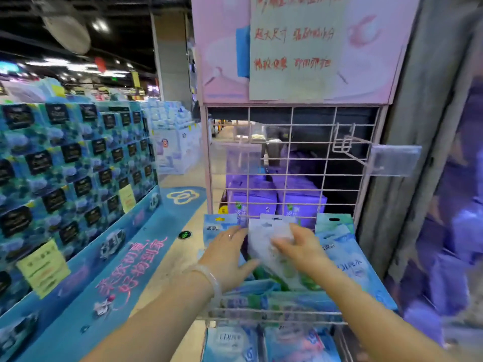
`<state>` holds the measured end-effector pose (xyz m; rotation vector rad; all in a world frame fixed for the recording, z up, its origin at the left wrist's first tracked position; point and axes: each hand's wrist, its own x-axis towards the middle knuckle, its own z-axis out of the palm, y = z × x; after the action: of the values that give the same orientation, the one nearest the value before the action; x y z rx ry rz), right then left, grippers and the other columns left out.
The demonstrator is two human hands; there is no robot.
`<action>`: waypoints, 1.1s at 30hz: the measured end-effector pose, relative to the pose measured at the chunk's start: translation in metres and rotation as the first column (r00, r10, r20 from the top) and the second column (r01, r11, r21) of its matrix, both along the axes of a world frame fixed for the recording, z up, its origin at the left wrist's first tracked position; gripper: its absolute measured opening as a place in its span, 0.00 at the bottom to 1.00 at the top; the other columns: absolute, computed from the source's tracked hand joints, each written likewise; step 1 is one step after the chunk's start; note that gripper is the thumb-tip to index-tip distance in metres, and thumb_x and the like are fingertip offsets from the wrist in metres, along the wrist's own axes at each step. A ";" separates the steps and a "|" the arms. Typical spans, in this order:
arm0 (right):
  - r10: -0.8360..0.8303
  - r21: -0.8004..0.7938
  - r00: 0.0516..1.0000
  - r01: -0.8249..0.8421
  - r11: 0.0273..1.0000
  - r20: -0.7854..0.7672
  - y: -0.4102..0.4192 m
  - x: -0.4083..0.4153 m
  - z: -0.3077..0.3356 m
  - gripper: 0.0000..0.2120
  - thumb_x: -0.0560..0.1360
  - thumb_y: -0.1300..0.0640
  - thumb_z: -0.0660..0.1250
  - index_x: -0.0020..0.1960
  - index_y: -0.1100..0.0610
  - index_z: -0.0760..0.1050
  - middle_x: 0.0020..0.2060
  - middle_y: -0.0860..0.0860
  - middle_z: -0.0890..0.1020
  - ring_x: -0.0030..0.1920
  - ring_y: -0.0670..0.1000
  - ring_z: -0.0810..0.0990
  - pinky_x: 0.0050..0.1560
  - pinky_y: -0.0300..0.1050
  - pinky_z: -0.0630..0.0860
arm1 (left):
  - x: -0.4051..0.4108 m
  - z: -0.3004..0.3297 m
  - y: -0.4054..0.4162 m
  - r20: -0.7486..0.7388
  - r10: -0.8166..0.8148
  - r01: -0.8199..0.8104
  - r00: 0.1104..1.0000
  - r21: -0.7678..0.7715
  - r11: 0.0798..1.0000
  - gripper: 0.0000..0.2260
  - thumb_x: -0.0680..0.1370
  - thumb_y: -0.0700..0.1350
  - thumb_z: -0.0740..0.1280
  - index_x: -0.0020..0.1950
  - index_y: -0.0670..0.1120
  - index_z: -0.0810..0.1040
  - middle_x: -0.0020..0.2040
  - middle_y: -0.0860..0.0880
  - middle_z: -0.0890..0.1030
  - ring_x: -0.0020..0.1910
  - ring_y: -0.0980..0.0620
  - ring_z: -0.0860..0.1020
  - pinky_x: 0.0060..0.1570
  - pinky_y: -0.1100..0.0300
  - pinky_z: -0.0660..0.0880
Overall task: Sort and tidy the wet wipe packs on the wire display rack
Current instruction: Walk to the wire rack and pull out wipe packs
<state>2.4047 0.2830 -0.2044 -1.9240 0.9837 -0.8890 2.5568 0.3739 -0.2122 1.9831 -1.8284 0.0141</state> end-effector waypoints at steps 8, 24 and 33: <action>0.003 0.256 0.859 -0.156 0.954 0.513 0.019 0.003 0.020 0.05 0.75 0.65 0.63 0.47 0.58 0.76 0.40 0.54 0.82 0.34 0.46 0.83 0.34 0.39 0.79 | -0.021 0.008 -0.022 -0.780 -0.135 0.112 0.611 -0.084 0.990 0.12 0.74 0.41 0.68 0.57 0.44 0.72 0.59 0.42 0.79 0.53 0.50 0.79 0.52 0.62 0.76; 0.124 -0.070 0.972 -0.141 0.988 -0.201 0.012 0.045 -0.011 0.12 0.70 0.60 0.69 0.53 0.62 0.77 0.47 0.57 0.80 0.47 0.53 0.77 0.54 0.49 0.75 | 0.043 0.021 0.026 -0.938 -0.039 -0.382 0.345 -0.178 0.907 0.01 0.78 0.43 0.62 0.48 0.47 0.73 0.51 0.46 0.76 0.50 0.47 0.75 0.58 0.46 0.72; 0.282 0.057 0.870 -0.284 0.957 -0.405 0.018 0.076 -0.028 0.34 0.67 0.54 0.74 0.67 0.57 0.63 0.63 0.55 0.74 0.61 0.56 0.73 0.62 0.51 0.71 | 0.060 0.018 0.049 -0.958 0.020 -0.436 0.288 -0.112 0.893 0.05 0.78 0.44 0.62 0.52 0.47 0.74 0.58 0.42 0.79 0.57 0.41 0.77 0.60 0.39 0.72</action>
<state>2.4807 0.3005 -0.2321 -2.2392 0.8946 -0.3204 2.6164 0.4232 -0.1942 1.3915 -0.6370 -0.5834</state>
